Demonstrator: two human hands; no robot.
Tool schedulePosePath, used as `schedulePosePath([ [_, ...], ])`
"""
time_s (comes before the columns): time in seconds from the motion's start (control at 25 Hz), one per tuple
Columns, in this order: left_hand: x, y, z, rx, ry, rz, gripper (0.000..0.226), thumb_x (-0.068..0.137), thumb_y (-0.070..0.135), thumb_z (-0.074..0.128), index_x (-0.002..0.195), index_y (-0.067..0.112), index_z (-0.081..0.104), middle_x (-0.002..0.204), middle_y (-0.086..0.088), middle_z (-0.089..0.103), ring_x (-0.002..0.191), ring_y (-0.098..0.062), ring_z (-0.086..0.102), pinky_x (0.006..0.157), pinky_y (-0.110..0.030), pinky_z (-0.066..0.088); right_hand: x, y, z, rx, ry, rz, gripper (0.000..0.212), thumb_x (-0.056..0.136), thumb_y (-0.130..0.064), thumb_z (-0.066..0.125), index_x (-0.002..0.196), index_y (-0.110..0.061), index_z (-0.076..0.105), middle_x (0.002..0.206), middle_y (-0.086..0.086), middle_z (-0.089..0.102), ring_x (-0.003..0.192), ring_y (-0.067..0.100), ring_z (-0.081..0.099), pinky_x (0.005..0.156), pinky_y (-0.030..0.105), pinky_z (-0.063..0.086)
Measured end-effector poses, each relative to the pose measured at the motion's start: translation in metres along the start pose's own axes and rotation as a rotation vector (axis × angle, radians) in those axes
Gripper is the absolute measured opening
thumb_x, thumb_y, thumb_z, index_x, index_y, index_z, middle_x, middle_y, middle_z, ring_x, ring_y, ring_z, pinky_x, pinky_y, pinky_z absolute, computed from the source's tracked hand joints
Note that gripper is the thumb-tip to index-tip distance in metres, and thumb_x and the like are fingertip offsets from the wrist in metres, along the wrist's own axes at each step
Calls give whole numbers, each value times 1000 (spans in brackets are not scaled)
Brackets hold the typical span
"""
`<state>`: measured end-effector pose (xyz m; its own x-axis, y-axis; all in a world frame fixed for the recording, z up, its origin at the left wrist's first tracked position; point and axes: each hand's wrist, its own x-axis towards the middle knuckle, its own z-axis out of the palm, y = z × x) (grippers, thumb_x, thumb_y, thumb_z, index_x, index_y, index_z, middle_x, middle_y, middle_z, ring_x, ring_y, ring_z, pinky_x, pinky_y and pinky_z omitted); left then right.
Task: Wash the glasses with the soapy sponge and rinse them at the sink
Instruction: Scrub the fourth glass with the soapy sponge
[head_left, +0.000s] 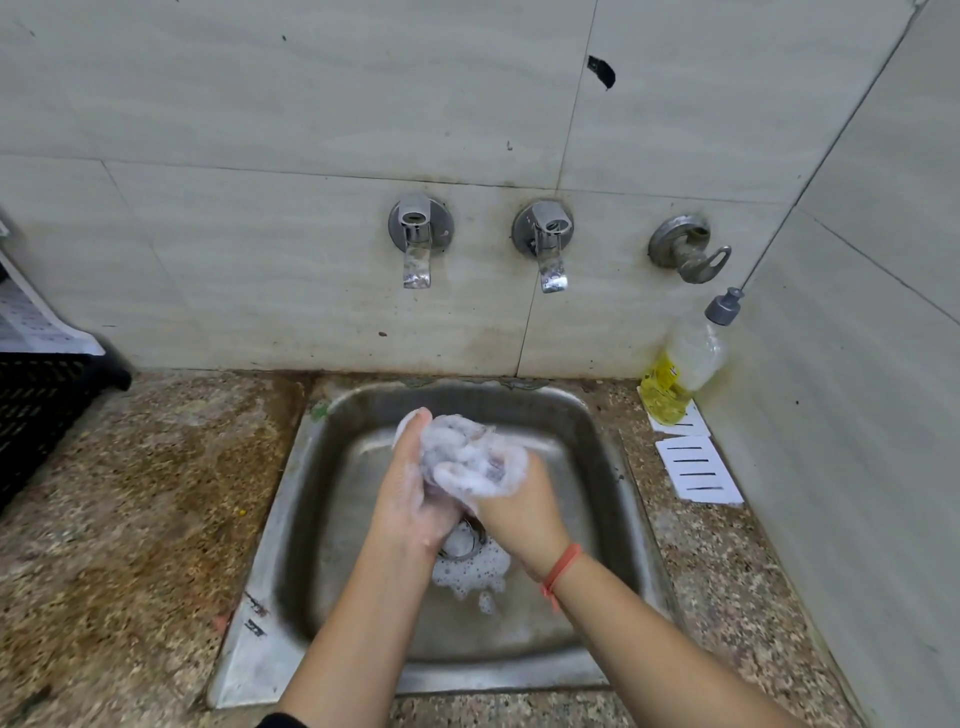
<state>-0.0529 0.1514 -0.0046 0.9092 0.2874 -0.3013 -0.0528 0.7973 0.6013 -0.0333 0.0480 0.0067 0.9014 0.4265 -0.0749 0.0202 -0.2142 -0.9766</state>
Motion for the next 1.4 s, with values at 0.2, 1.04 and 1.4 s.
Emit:
schedulePosePath([
  [0.2, 13, 6, -16, -57, -3, -59, 52, 75, 50, 72, 95, 7, 50, 75, -11, 62, 68, -28, 61, 68, -40, 53, -5, -16, -18, 856, -250, 487, 9, 80, -1, 65, 73, 2, 61, 64, 15, 62, 60, 19, 62, 57, 28, 55],
  [1.04, 50, -66, 60, 37, -8, -389, 29, 93, 19, 58, 67, 23, 45, 59, 4, 46, 47, -12, 49, 51, -25, 49, 15, 61, -207, -921, 670, -100, 33, 76, -18, 43, 73, -11, 75, 85, 4, 75, 71, 34, 57, 60, 29, 45],
  [1.4, 49, -57, 58, 68, 82, -461, 31, 92, 17, 50, 64, 24, 38, 46, 5, 45, 36, -12, 46, 38, -21, 45, 28, 116, -210, -1261, 405, 101, 16, 79, -28, 67, 79, -12, 67, 86, 6, 69, 84, 27, 56, 66, 30, 45],
])
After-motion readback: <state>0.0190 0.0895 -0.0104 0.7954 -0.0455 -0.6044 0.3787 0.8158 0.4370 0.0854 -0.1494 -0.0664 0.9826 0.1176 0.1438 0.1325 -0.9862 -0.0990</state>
